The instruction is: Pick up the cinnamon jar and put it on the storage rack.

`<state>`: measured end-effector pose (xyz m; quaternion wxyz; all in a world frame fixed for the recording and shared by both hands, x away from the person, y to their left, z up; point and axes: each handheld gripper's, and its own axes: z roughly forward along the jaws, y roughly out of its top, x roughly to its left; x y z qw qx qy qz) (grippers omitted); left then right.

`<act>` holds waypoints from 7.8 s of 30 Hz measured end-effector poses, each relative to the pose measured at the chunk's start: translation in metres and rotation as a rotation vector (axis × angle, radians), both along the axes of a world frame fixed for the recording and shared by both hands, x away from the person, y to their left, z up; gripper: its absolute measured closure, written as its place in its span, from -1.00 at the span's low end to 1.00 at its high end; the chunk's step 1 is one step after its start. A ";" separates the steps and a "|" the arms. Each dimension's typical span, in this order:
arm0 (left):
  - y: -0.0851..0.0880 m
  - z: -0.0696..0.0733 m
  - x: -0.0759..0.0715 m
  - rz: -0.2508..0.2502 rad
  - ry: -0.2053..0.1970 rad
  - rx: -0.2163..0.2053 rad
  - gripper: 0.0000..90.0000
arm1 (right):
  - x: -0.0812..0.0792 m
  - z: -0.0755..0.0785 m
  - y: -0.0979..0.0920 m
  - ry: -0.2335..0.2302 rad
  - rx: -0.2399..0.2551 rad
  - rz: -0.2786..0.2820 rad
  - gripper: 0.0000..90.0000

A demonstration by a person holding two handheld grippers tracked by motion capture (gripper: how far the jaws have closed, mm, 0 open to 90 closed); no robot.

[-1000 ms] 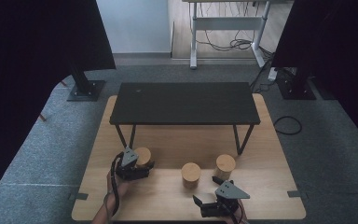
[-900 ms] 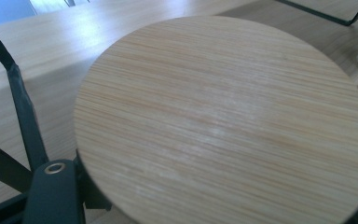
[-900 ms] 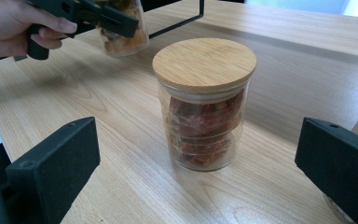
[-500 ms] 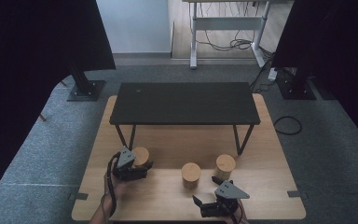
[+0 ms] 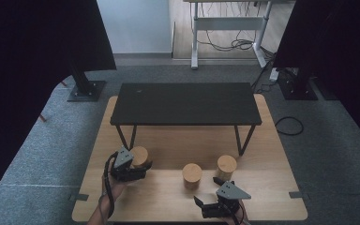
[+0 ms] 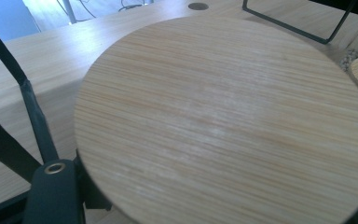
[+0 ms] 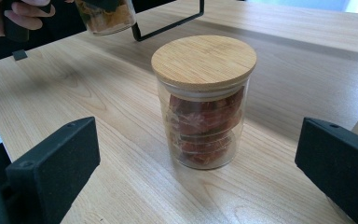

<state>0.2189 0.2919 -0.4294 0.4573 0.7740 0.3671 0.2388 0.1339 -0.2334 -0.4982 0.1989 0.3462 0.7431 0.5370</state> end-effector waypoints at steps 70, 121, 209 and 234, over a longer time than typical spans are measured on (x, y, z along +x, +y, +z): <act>0.007 0.046 -0.010 -0.064 -0.056 -0.063 -0.44 | 0.001 0.000 0.002 0.006 -0.016 0.000 -1.00; 0.001 0.076 -0.004 -0.090 -0.076 -0.032 -0.44 | 0.002 -0.001 0.003 0.010 -0.021 -0.006 -1.00; -0.015 0.115 0.020 -0.092 -0.122 -0.004 -0.44 | 0.001 -0.001 0.004 0.006 -0.029 -0.009 -1.00; -0.016 0.122 0.038 -0.089 -0.117 -0.010 -0.44 | 0.001 -0.001 0.004 0.007 -0.032 -0.008 -1.00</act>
